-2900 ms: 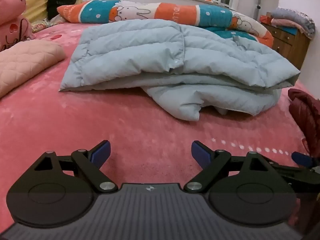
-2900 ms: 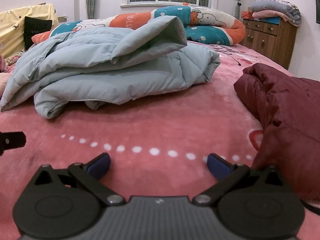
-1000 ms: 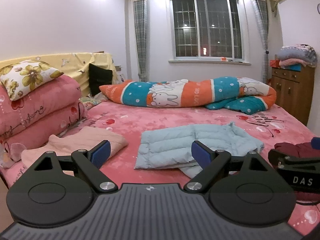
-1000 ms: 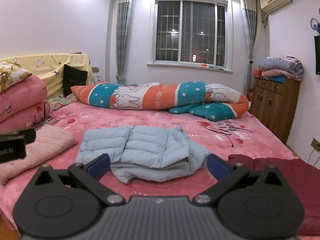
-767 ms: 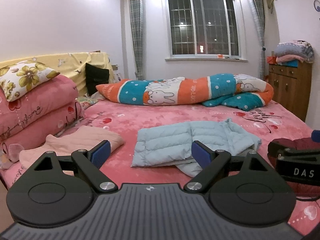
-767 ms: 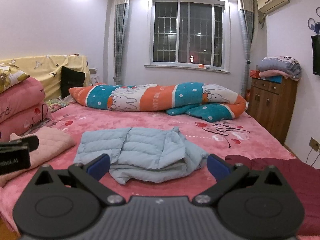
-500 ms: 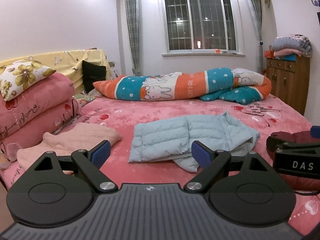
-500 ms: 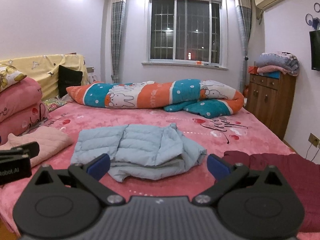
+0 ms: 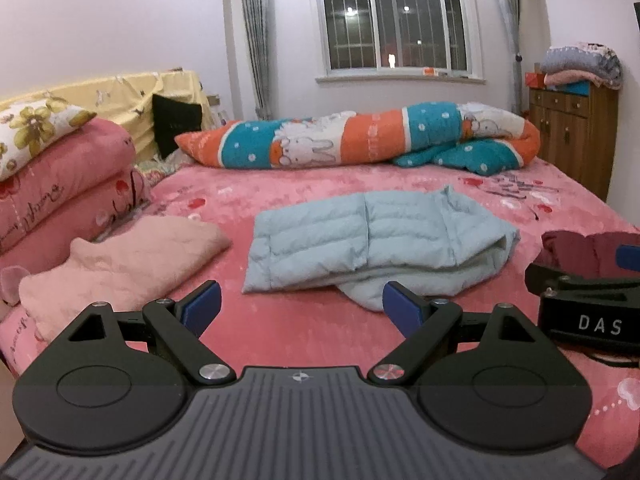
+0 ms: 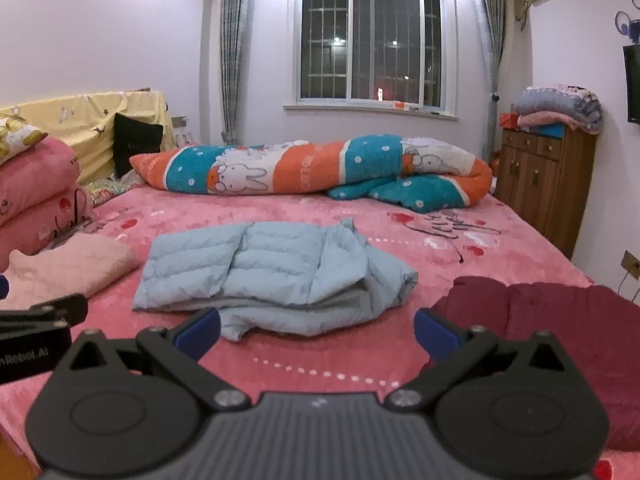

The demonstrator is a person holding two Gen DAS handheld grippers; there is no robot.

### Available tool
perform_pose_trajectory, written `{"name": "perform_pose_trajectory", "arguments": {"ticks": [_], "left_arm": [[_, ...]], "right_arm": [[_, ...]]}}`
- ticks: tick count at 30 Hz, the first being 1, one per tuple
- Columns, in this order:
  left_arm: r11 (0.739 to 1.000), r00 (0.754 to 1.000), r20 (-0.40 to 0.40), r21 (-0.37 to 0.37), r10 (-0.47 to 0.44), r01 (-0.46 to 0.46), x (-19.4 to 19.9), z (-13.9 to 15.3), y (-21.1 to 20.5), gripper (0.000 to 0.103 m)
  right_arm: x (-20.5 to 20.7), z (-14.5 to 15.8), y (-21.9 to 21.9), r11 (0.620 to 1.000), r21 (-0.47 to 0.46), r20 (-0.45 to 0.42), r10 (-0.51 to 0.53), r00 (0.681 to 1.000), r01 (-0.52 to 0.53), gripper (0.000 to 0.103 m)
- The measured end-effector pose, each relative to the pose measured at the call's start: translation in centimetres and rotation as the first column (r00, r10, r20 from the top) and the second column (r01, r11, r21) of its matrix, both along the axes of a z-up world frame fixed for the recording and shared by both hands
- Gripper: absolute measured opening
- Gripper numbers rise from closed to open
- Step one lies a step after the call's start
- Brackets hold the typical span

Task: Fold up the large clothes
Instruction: 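Move both open grippers toward the light-blue puffer jacket on the bed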

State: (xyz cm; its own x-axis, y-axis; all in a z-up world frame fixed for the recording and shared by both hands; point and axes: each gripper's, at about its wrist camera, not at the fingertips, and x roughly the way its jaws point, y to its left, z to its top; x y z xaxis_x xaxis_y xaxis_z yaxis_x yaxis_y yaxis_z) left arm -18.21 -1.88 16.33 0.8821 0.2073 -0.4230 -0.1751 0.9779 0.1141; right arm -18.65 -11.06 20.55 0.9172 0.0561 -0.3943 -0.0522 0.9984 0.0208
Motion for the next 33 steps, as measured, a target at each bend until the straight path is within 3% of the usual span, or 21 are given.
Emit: {"name": "perform_pose_trajectory", "arguments": {"ticks": [33], "left_arm": [[0.999,0.975,-0.222,-0.042,-0.013,0.004,3.2,-5.7,0.3,0.103]], "right_arm": [[4.7,-7.7,-1.3,0.999,-0.005,-0.209,-0.032,0.977,0.031,0.102]]}}
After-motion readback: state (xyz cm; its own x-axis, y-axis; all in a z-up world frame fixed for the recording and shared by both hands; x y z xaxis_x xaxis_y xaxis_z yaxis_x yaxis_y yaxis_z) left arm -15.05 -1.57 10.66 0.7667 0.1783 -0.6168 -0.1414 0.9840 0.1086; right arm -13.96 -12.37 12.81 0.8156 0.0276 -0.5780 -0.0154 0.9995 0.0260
